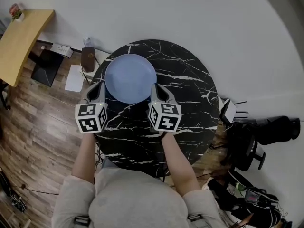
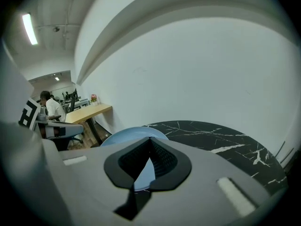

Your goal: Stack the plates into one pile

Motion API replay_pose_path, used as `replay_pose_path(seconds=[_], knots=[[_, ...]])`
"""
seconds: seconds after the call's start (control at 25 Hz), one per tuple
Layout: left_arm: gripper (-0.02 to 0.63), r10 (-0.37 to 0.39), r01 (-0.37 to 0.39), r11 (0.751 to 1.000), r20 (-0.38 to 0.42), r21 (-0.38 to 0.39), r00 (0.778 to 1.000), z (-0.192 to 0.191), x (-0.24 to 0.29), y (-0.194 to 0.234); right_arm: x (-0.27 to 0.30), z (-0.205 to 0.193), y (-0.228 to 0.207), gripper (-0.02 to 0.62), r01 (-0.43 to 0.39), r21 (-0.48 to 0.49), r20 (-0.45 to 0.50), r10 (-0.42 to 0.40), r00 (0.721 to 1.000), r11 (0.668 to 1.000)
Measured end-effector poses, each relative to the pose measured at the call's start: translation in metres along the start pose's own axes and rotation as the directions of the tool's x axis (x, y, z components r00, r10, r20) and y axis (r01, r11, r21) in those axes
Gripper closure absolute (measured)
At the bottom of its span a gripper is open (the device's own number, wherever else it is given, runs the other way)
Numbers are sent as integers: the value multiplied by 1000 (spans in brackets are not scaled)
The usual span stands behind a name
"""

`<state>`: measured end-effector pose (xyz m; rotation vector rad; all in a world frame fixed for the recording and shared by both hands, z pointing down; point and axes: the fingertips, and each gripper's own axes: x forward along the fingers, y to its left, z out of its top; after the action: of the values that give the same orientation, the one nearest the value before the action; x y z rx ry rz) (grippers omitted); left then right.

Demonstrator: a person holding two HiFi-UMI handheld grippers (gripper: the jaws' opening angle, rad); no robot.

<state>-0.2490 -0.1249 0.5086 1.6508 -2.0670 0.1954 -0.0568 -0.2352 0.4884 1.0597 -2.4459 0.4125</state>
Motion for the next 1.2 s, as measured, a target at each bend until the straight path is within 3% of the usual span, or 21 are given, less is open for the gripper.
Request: replay_pose_path(seconds=[0.64, 0.92, 1.2], knots=[[548, -26, 10, 997, 229, 72, 973, 60, -94, -32, -101, 48, 21, 592, -30, -52, 218, 41, 975, 998], [546, -39, -2, 991, 311, 132, 949, 79, -134, -54, -148, 61, 23, 592, -14, -91, 295, 41, 955, 996], [546, -47, 1, 993, 375, 122, 926, 89, -176, -65, -190, 71, 34, 592, -10, -122, 361, 54, 931, 992]])
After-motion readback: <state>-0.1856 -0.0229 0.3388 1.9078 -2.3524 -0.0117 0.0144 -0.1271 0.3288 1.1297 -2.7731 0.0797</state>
